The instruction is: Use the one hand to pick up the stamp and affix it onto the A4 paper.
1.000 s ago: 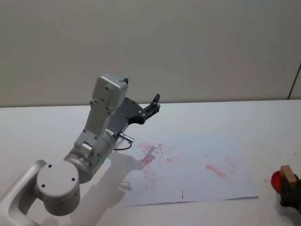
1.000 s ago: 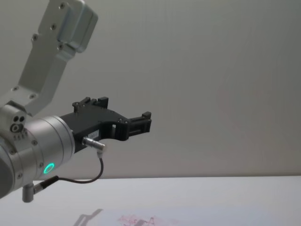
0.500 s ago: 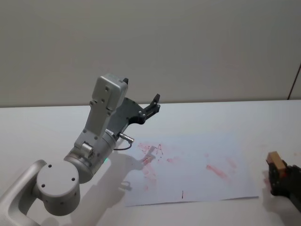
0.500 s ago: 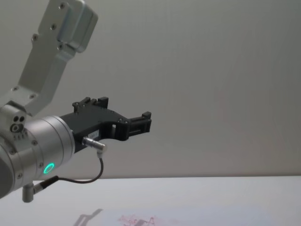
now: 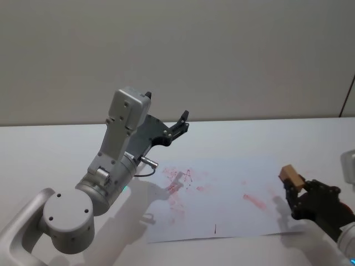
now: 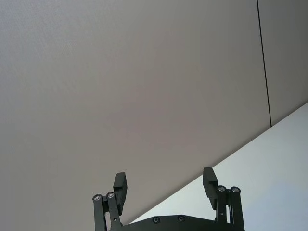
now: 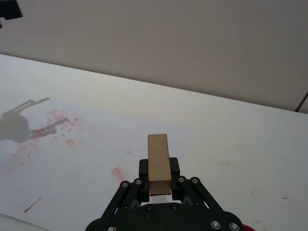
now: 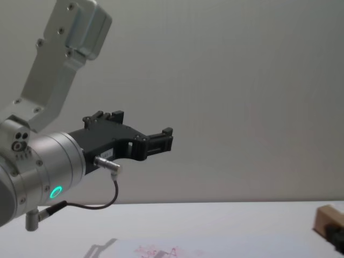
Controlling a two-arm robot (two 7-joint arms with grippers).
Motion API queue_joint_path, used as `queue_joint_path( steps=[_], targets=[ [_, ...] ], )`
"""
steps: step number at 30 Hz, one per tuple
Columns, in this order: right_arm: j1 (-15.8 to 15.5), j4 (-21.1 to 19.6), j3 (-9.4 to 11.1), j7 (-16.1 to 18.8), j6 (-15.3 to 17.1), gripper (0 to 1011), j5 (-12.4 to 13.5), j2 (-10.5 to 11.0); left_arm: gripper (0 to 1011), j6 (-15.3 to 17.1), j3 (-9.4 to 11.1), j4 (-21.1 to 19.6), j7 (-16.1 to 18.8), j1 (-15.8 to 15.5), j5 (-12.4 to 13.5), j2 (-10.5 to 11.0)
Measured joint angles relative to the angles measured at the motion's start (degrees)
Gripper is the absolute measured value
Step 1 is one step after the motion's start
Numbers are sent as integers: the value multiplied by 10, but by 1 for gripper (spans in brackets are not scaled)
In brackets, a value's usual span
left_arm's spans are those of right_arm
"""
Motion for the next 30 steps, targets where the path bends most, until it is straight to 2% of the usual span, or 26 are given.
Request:
queue_joint_path(
  steps=[5, 9, 18, 30],
  targets=[
    [15, 8, -6, 30, 27, 220, 2, -8, 1001, 0, 0, 0, 0, 0, 0, 0],
    [24, 14, -9, 42, 45, 220, 1, -12, 1001, 0, 0, 0, 0, 0, 0, 0],
    [45, 40, -18, 62, 102, 220, -20, -21, 1001, 0, 0, 0, 0, 0, 0, 0],
    [58, 63, -22, 76, 134, 220, -34, -25, 1001, 0, 0, 0, 0, 0, 0, 0]
  ],
)
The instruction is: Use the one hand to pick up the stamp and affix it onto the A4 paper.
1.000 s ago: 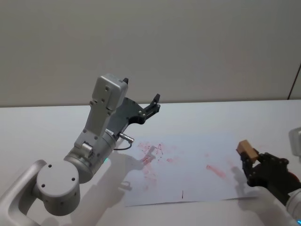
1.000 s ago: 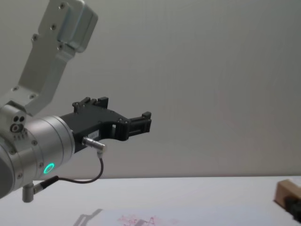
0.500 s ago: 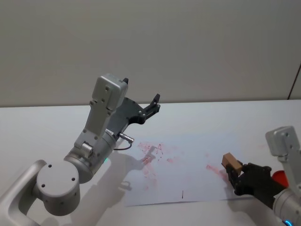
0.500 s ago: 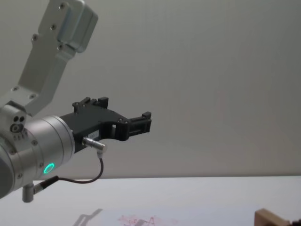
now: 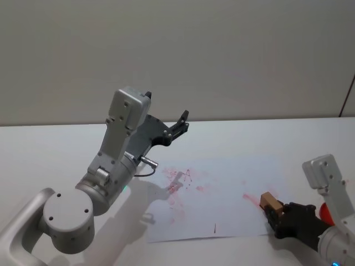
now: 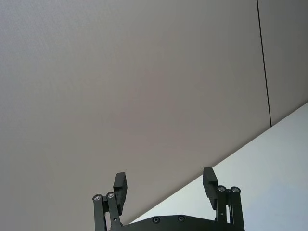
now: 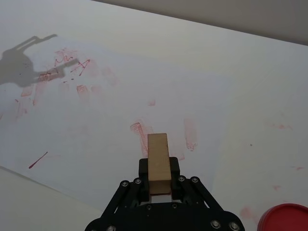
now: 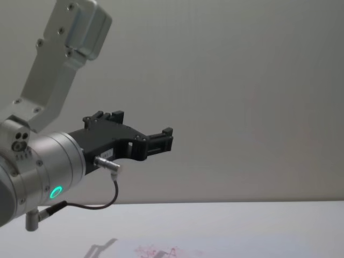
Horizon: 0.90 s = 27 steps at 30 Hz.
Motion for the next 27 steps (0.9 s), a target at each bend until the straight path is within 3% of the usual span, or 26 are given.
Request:
queue_joint_path(
  steps=[16, 27],
  targets=[
    [16, 17, -2, 11, 11, 220, -9, -7, 1001, 0, 0, 0, 0, 0, 0, 0],
    [30, 5, 4, 7, -11, 220, 20, -17, 1001, 0, 0, 0, 0, 0, 0, 0]
  ],
)
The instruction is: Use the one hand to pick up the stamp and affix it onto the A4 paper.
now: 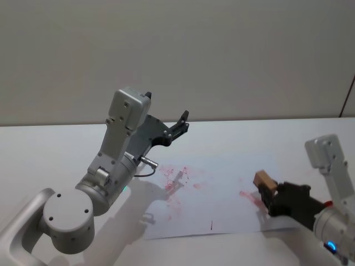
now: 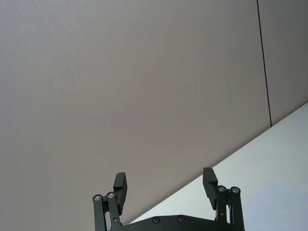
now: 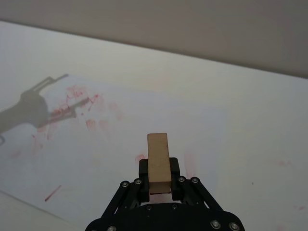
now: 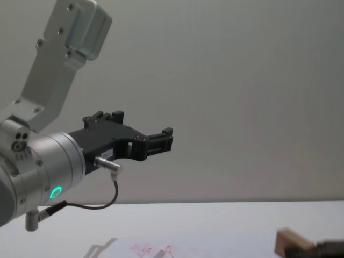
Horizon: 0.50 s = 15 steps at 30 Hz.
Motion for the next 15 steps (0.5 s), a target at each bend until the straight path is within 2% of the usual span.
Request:
queue_joint_path(
  steps=[9, 15],
  targets=[
    [9, -37, 18, -15, -29, 220, 43, -2, 1001, 0, 0, 0, 0, 0, 0, 0],
    [-2, -62, 34, -34, -42, 220, 64, 10, 1001, 0, 0, 0, 0, 0, 0, 0]
  ],
)
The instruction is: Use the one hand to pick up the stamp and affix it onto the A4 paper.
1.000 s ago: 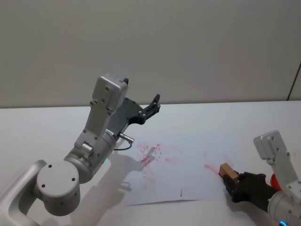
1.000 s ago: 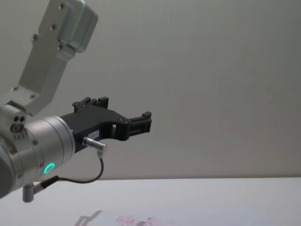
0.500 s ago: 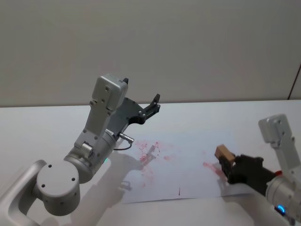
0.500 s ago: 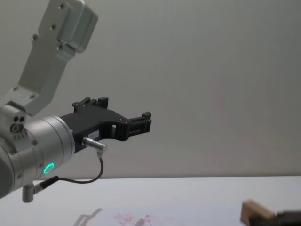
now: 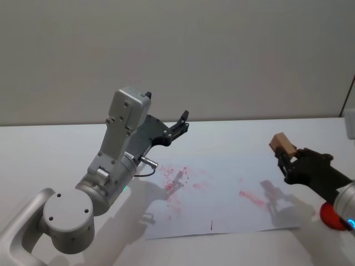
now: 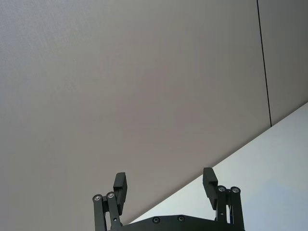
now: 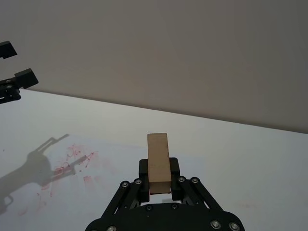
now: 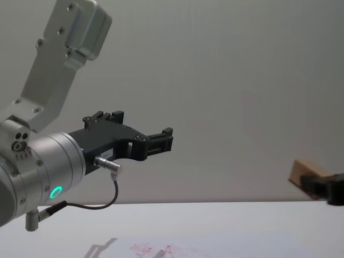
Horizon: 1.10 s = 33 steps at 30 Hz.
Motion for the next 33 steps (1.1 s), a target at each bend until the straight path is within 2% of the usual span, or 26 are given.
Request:
queue_joint_path(
  steps=[8, 16, 23, 33],
  targets=[
    [-41, -23, 22, -29, 0, 220, 17, 28, 1001, 0, 0, 0, 0, 0, 0, 0],
    [-88, -30, 38, -50, 3, 220, 20, 54, 1001, 0, 0, 0, 0, 0, 0, 0],
    [-121, -26, 48, -62, 0, 220, 8, 73, 1001, 0, 0, 0, 0, 0, 0, 0],
    [-132, -7, 53, -66, -8, 220, -11, 84, 1001, 0, 0, 0, 0, 0, 0, 0]
  ],
)
